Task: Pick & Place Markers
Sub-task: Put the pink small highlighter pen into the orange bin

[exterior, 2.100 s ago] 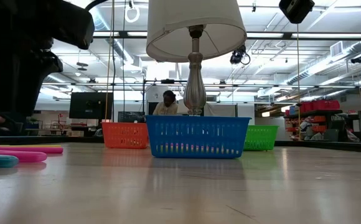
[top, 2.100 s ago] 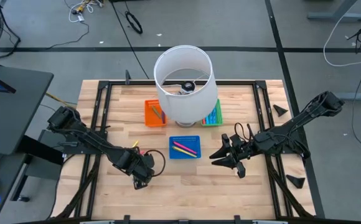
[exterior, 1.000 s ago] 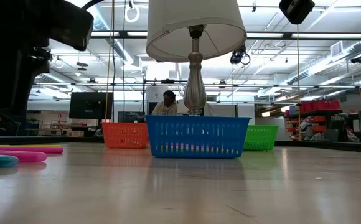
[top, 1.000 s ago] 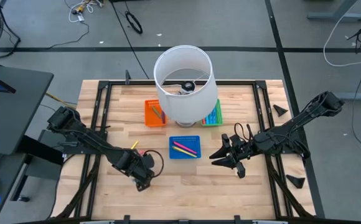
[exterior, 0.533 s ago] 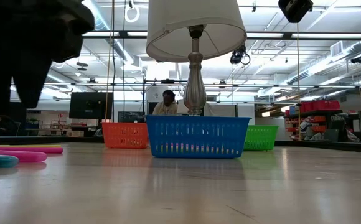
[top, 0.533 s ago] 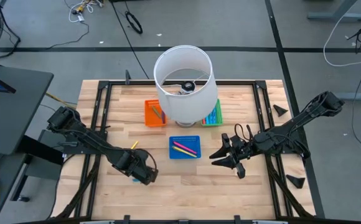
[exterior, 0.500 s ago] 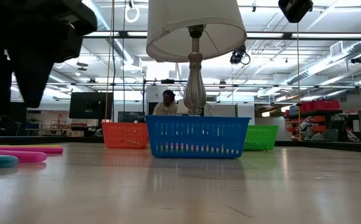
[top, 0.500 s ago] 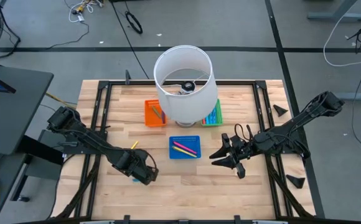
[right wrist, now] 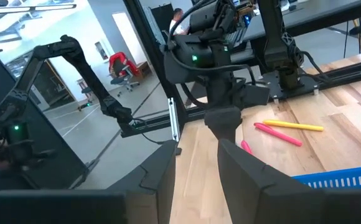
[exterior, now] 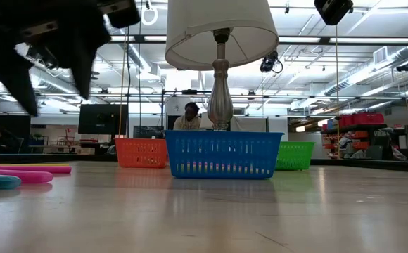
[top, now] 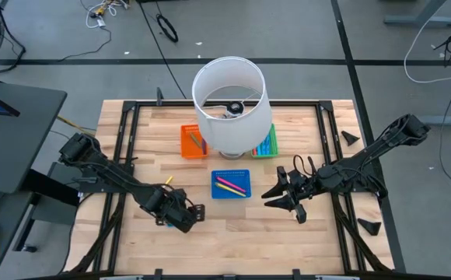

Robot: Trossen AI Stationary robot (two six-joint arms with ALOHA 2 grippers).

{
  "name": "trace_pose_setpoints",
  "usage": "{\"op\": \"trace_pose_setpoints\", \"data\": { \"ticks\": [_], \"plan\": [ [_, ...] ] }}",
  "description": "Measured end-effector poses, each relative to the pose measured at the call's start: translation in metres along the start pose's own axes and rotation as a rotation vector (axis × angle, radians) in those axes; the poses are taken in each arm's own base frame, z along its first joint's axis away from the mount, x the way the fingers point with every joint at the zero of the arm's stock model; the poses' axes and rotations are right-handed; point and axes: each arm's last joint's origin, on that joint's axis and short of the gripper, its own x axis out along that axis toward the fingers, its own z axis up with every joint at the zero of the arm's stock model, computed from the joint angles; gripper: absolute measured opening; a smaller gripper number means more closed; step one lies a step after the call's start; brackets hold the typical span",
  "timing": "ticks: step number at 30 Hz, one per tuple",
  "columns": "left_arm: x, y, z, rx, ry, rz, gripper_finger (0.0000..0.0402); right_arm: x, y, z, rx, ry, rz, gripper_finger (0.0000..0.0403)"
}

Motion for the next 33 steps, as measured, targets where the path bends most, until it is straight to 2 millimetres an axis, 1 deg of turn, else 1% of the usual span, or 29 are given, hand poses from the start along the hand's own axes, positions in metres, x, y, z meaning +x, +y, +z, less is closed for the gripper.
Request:
{"op": "trace_pose_setpoints", "data": {
  "ticks": [6,8,10,13,18,21,28,33],
  "plan": [
    [-0.001,-0.018,-0.001,-0.09,-0.003,-0.197,0.021,0.0,0.0,0.0,0.001,0.0,0.0,0.0119],
    [-0.001,-0.023,-0.001,-0.167,0.017,-0.243,0.021,0.0,0.0,0.0,0.018,0.001,0.0,0.0119],
    [-0.002,-0.026,0.0,-0.228,0.017,-0.27,0.021,0.0,0.0,0.0,0.045,0.0,0.0,0.0119],
    [-0.002,-0.027,0.002,-0.276,-0.029,-0.304,0.021,0.0,0.0,0.0,0.061,0.001,0.0,0.0119],
    [0.006,-0.022,0.005,-0.393,-0.061,-0.258,0.021,0.0,0.0,0.0,0.064,0.001,0.0,0.0119],
    [0.017,-0.019,0.007,-0.471,-0.062,-0.195,0.0211,0.0,0.0,0.0,0.055,0.004,-0.001,0.0119],
    [0.05,-0.013,0.005,-0.518,-0.008,-0.057,0.0211,0.0,0.0,-0.001,0.025,0.011,-0.004,0.0119],
    [0.07,-0.007,0.005,-0.512,-0.002,0.029,0.0211,0.0,-0.001,-0.004,0.013,0.044,-0.002,0.0119]
  ]
}}
